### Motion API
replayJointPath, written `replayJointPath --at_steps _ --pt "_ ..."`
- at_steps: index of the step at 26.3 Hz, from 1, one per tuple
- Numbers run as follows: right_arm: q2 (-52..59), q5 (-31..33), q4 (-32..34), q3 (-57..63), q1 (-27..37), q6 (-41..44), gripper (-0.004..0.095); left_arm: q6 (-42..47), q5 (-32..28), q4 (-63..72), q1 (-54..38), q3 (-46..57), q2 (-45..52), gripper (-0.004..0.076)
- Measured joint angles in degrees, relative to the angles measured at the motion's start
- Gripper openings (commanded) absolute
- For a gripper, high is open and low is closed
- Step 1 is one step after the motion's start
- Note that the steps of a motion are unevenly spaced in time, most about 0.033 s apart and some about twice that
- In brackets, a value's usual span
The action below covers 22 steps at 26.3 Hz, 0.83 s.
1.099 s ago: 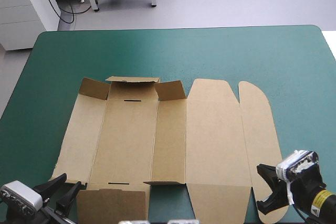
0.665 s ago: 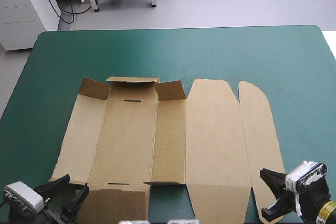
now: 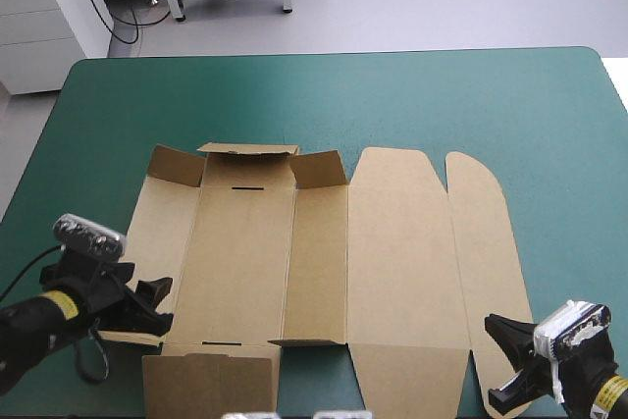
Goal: Fold the box
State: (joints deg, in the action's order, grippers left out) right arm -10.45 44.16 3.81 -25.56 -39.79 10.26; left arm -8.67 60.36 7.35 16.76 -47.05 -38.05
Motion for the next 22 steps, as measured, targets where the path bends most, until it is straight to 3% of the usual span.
replayJointPath --at_steps 6,9,16,22 --pt "0.0 0.0 -0.22 0.0 0.0 0.0 -0.002 4.73 8.88 -3.53 -0.67 -12.03 -21.65 0.0421" --pt "0.0 0.0 -0.22 0.0 0.0 0.0 -0.002 5.43 10.2 -5.0 -3.71 -15.5 -25.9 0.0421" --pt "0.0 0.0 -1.35 0.0 0.0 -1.54 -0.0022 3.7 10.6 -5.08 -15.65 -17.72 -28.09 0.0421" --pt "0.0 0.0 -1.72 0.0 0.0 -1.95 -0.0022 -3.22 10.62 0.05 -28.53 -16.99 -28.09 0.0421"
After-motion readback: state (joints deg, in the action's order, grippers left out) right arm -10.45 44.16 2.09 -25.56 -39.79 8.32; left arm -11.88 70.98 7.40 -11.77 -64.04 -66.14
